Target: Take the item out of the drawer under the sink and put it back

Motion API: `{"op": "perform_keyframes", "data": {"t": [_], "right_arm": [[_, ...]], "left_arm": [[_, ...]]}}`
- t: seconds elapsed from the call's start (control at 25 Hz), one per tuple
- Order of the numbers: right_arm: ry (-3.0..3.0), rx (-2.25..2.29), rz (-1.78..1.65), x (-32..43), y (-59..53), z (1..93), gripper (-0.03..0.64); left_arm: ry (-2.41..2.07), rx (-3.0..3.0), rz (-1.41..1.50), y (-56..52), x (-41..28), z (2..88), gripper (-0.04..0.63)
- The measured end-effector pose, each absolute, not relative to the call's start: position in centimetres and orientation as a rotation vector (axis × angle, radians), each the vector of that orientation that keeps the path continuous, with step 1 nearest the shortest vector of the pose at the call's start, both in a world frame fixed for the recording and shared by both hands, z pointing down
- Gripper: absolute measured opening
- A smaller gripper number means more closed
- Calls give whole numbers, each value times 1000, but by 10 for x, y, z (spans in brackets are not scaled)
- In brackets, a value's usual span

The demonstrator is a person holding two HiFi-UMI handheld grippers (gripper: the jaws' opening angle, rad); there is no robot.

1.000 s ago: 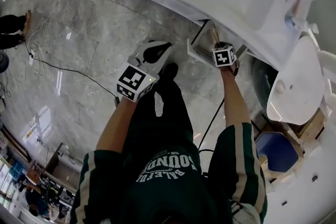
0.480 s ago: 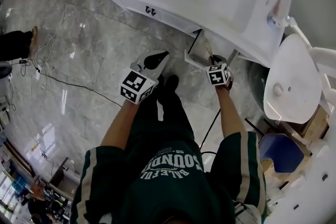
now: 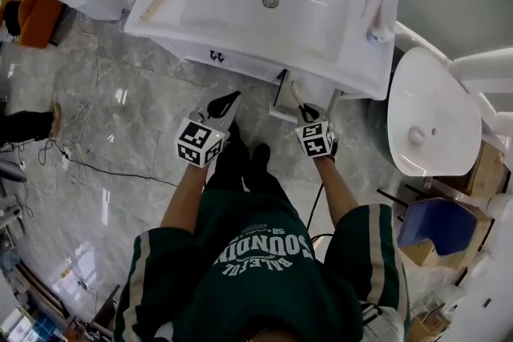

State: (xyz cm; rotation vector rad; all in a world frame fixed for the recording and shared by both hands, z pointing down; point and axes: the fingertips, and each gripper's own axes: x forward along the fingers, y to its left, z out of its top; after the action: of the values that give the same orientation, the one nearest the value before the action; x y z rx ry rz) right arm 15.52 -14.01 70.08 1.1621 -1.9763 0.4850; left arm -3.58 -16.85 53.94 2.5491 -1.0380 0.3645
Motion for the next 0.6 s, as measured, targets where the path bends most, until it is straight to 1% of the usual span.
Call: {"op": "perform_keyframes", "data": {"t": [0.32,0.6], "right_arm": [[-2102,1371,393,156,-170,589,32],[-2177,1550,357,164,-186,515,32]], "left_arm": [[-1050,2644,300,-181,-30,492,51],[-1109,2699,216,-199,-41,451,51]]}}
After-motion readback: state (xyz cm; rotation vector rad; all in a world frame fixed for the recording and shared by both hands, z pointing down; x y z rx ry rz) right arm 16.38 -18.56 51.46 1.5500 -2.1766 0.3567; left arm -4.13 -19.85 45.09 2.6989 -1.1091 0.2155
